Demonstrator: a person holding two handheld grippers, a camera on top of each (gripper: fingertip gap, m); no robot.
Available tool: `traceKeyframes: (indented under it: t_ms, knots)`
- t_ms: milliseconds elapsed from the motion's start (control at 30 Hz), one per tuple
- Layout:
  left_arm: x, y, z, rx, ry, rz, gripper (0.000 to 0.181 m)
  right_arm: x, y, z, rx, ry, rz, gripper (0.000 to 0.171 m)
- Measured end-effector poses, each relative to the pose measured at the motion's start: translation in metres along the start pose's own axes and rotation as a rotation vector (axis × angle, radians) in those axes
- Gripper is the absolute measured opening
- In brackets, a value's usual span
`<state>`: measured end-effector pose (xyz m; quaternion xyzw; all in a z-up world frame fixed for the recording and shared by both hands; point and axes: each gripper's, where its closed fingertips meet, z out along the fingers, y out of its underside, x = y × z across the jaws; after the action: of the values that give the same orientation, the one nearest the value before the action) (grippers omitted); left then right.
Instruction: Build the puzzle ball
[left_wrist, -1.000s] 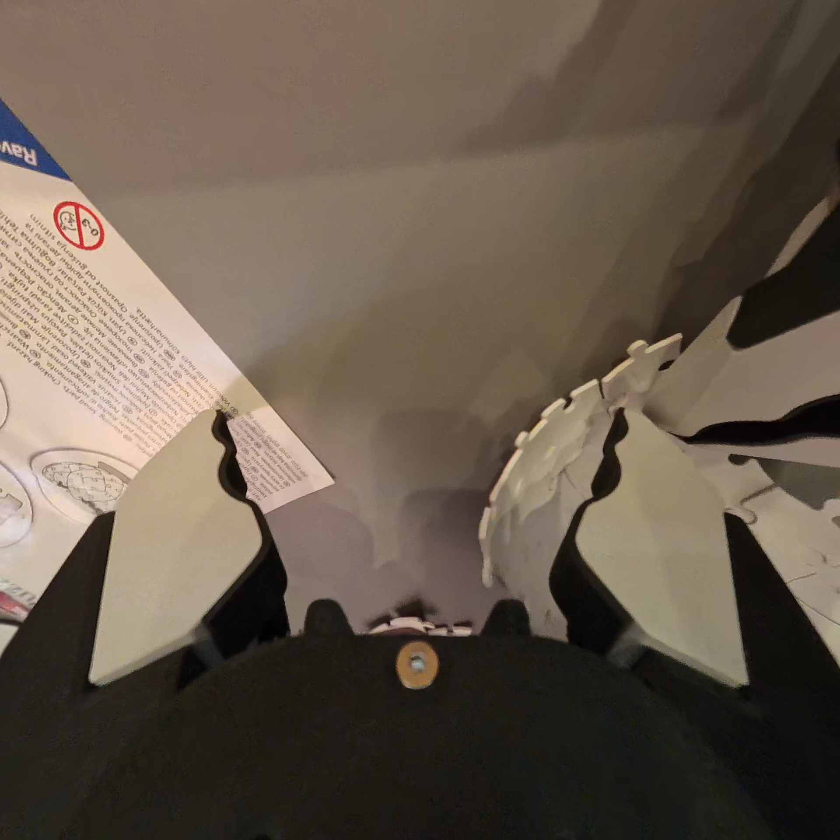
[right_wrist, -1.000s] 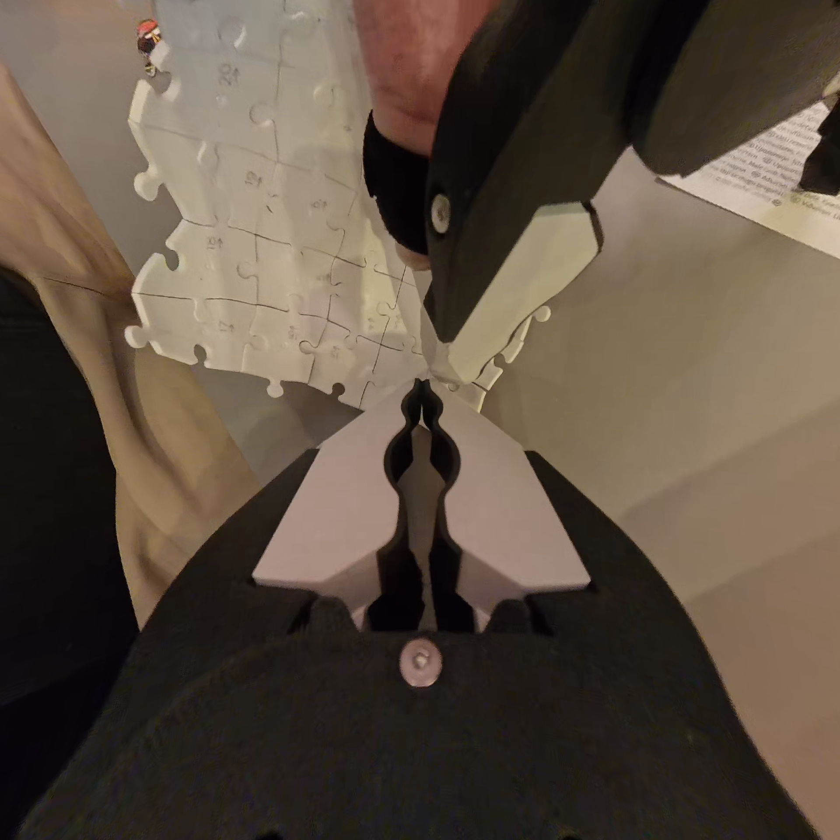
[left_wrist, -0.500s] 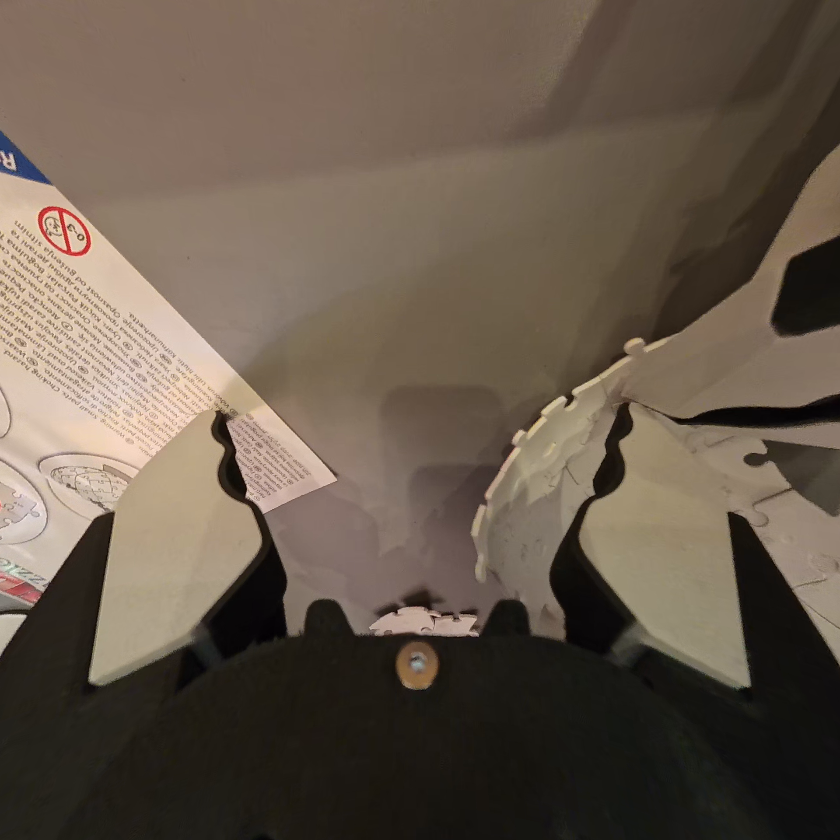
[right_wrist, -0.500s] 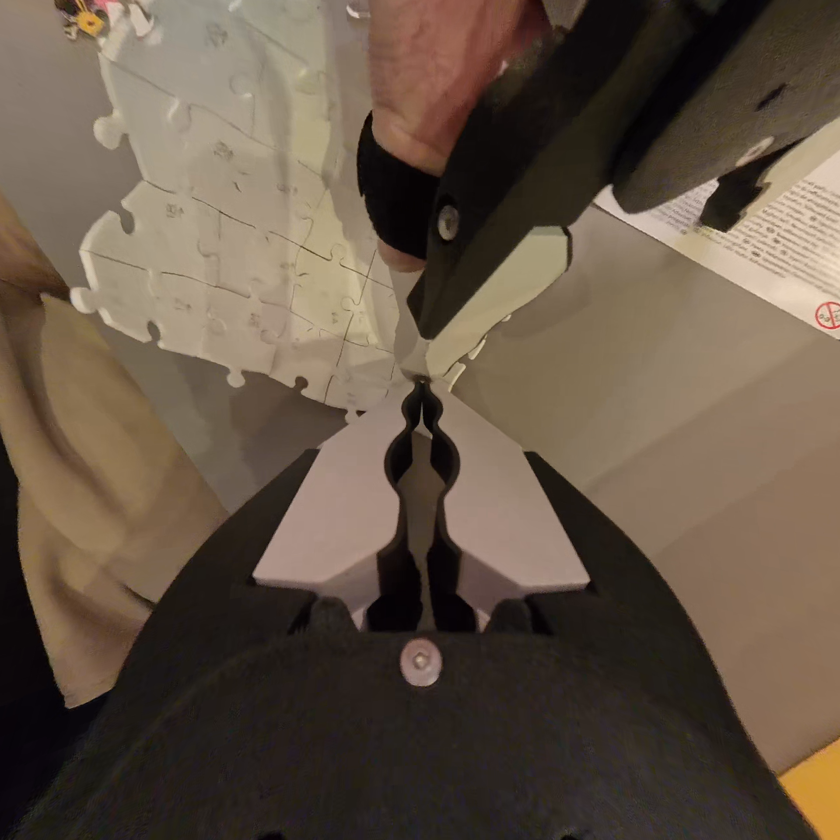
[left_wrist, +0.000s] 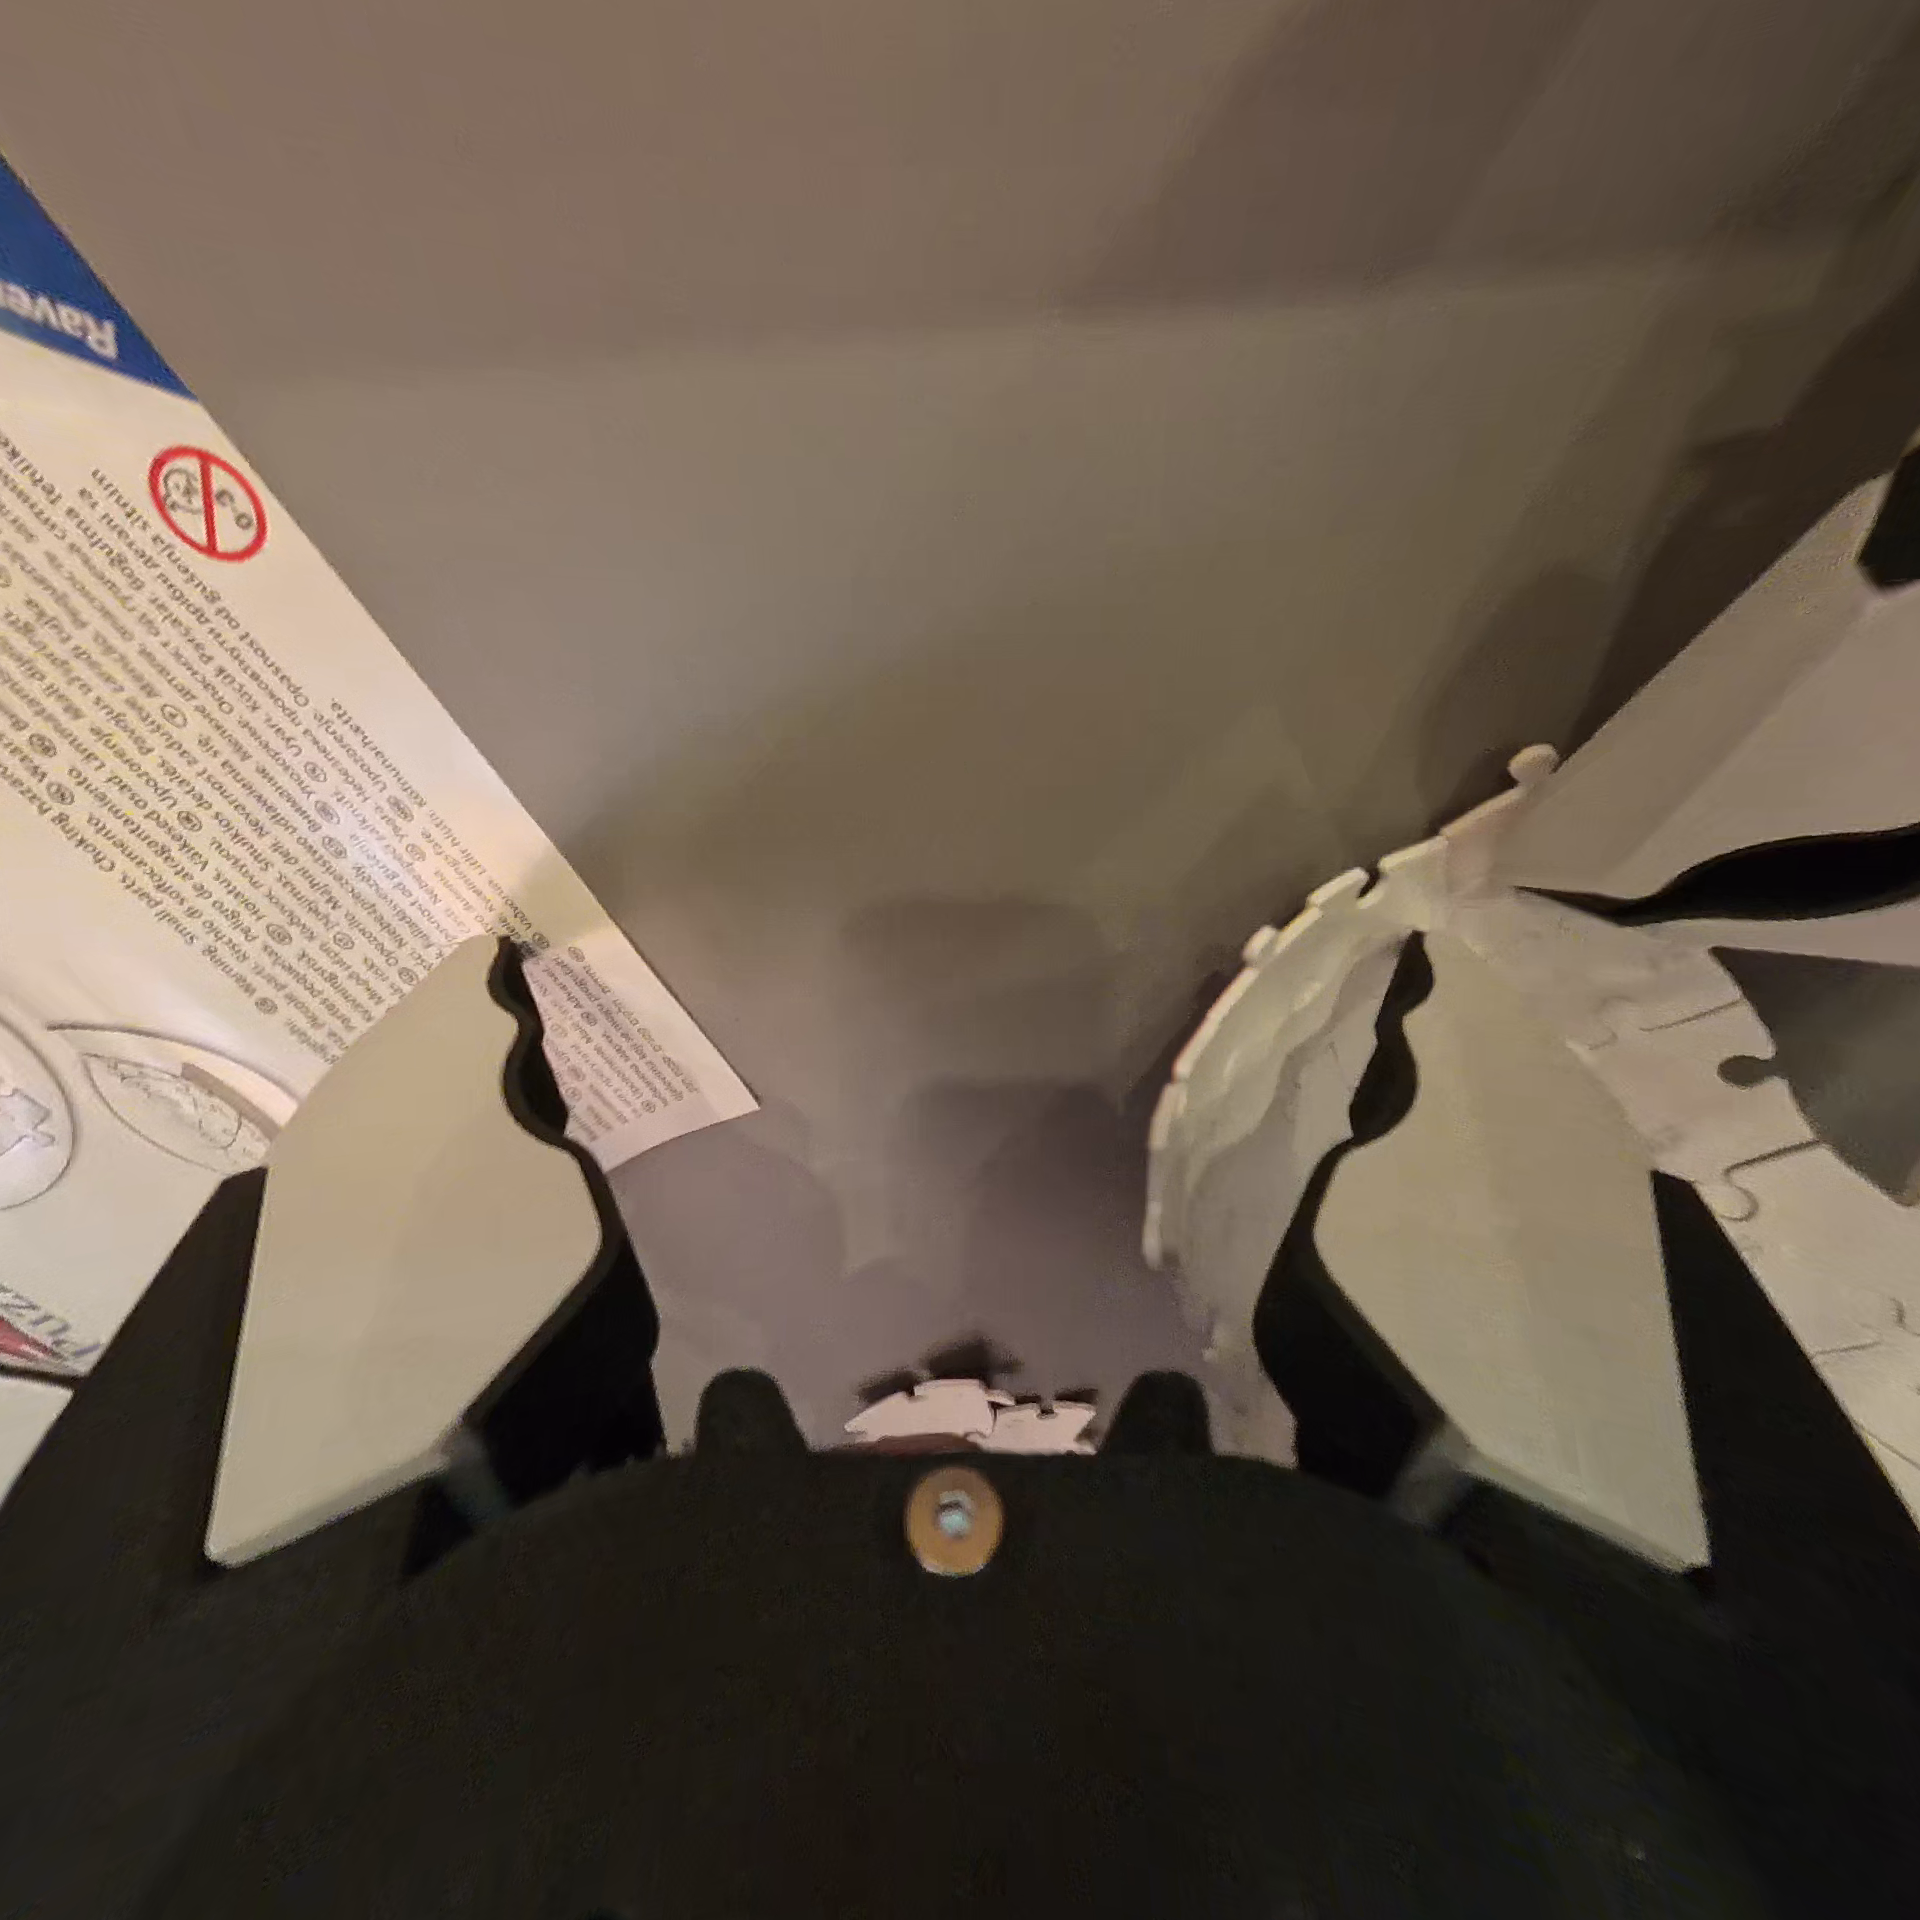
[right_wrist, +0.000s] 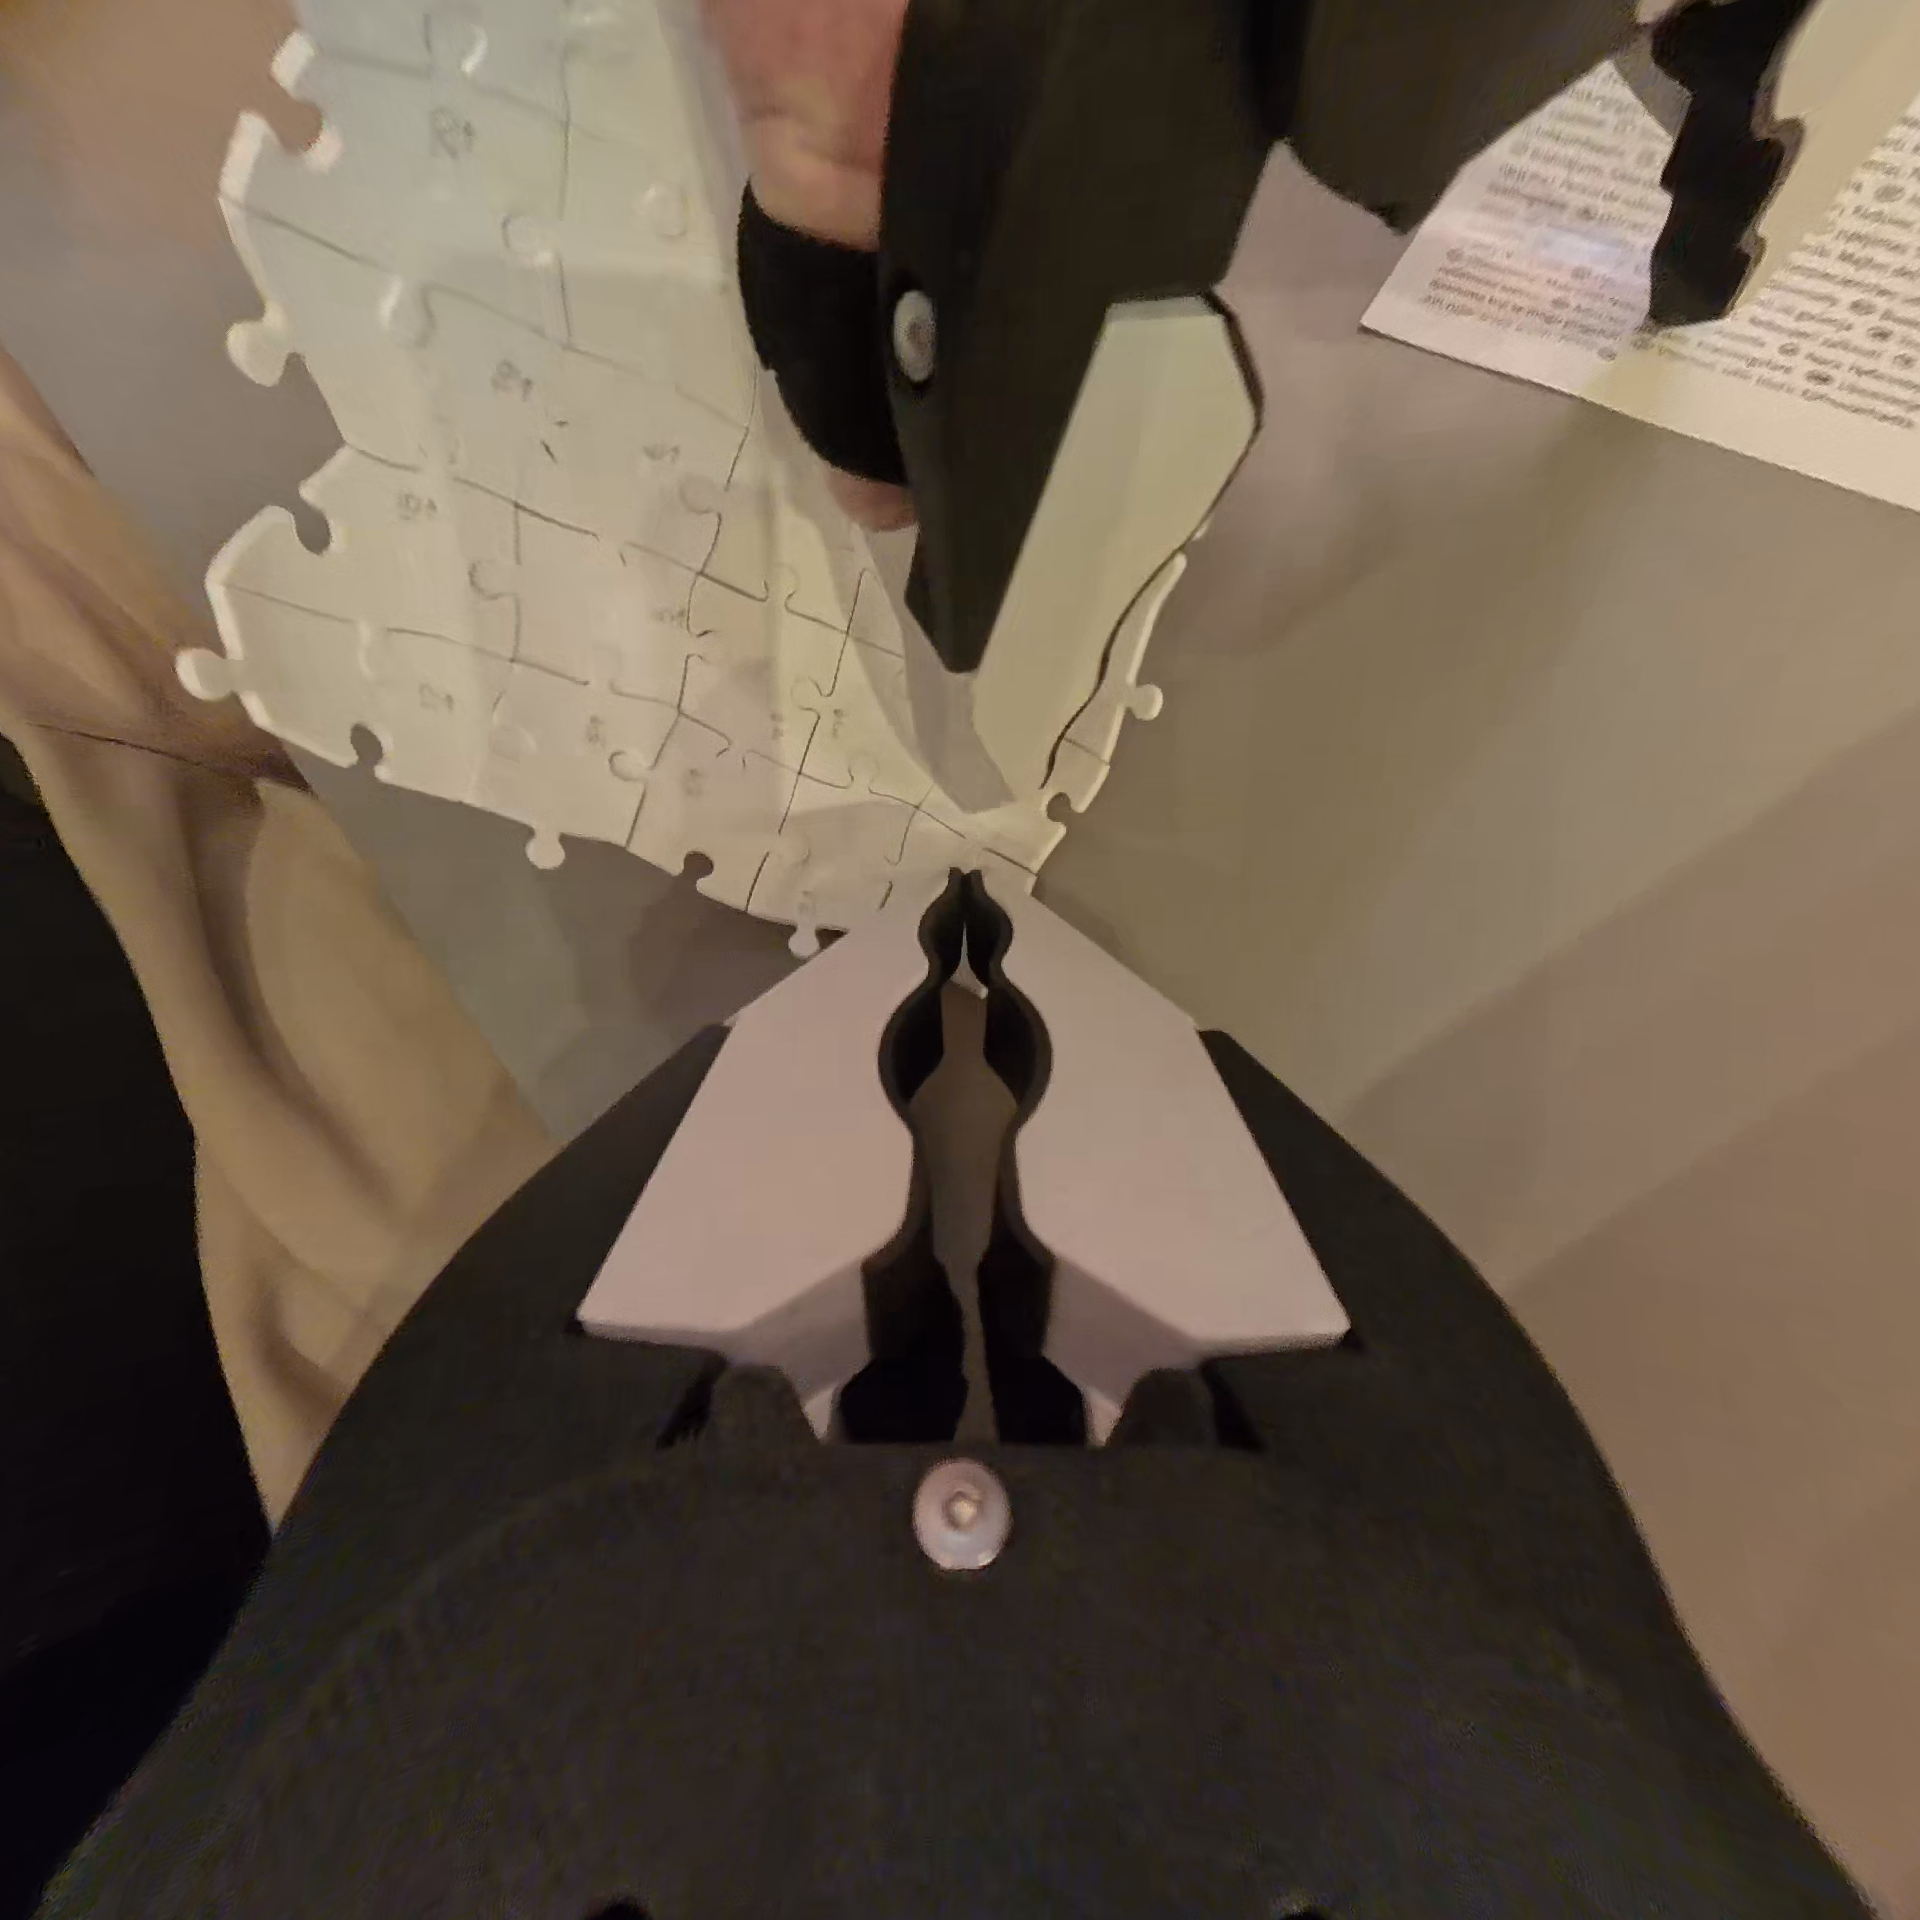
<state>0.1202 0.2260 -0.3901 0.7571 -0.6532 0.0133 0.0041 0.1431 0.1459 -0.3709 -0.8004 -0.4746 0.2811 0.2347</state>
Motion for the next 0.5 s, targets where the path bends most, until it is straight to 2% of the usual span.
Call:
traceKeyframes:
  t_ms: [100,300,400,500]
  knots:
    - [0.002,0.002,0.001,-0.041,-0.007,0.028,0.146,0.000,-0.002,-0.003,0.026,-0.023,0.027,0.000]
    - [0.001,-0.001,0.001,-0.072,-0.004,0.046,0.146,0.009,-0.001,-0.003,-0.005,0.060,-0.051,0.000]
    - [-0.001,0.000,-0.002,-0.060,-0.001,0.030,0.145,0.006,-0.003,-0.003,-0.003,0.040,-0.047,0.000]
    - [-0.006,-0.002,-0.014,0.023,-0.003,-0.020,0.142,0.003,-0.011,-0.012,0.055,0.022,-0.034,0.000]
